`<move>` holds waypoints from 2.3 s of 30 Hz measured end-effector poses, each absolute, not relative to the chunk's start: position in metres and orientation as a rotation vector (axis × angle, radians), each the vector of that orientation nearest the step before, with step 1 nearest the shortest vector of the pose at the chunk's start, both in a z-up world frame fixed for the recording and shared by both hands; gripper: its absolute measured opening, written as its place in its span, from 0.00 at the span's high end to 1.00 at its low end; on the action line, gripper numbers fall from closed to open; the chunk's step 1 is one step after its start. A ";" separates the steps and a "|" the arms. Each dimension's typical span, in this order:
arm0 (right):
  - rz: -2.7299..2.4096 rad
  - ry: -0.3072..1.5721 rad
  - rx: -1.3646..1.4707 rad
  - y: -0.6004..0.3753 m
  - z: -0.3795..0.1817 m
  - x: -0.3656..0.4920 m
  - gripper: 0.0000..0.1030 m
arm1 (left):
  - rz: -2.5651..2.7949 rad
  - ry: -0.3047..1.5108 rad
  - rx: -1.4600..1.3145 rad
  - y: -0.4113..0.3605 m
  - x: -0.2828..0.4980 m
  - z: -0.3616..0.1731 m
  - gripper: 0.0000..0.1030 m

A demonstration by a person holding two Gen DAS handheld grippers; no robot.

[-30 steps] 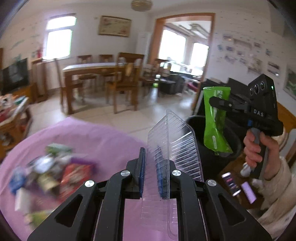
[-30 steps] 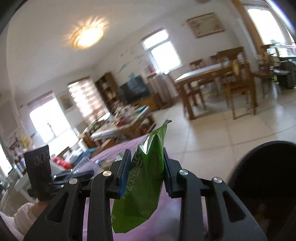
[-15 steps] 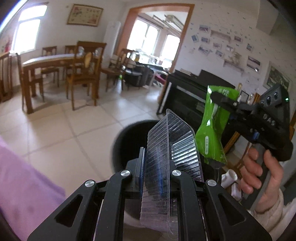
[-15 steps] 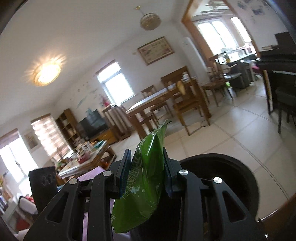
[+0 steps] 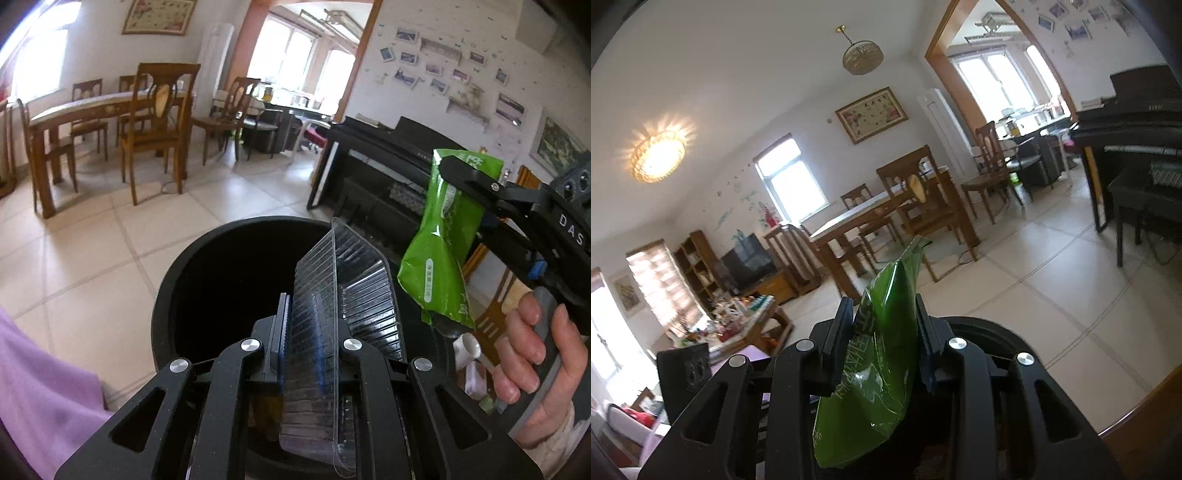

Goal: Collect trash
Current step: 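Carry both items over the black bin and open both tools to drop them, then move both open tools back from the bin to the table, then grasp the blue-green milk carton with the left tool while the right tool grasps the purple bottle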

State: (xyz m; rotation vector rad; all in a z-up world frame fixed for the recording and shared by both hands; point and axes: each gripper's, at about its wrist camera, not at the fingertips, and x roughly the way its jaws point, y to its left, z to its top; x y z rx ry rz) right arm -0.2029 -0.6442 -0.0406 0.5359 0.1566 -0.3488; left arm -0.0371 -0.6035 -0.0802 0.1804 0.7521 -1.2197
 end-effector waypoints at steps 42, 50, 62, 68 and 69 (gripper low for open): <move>-0.120 0.422 0.379 -0.547 -0.035 -0.143 0.05 | -0.787 0.610 0.101 -0.337 -0.024 -0.014 0.05; 0.134 0.540 0.309 -0.469 -0.032 -0.090 0.05 | -0.667 0.565 0.488 -0.205 -0.012 -0.014 0.05; 0.364 0.754 0.162 -0.358 -0.046 0.034 0.40 | -0.790 0.718 0.647 -0.115 0.041 -0.042 0.08; 0.335 0.832 0.038 -0.333 -0.064 0.079 0.50 | -0.861 0.739 0.650 -0.130 0.030 -0.051 0.30; 0.340 0.823 0.034 -0.332 -0.064 0.083 0.51 | -0.859 0.738 0.645 -0.131 0.033 -0.053 0.30</move>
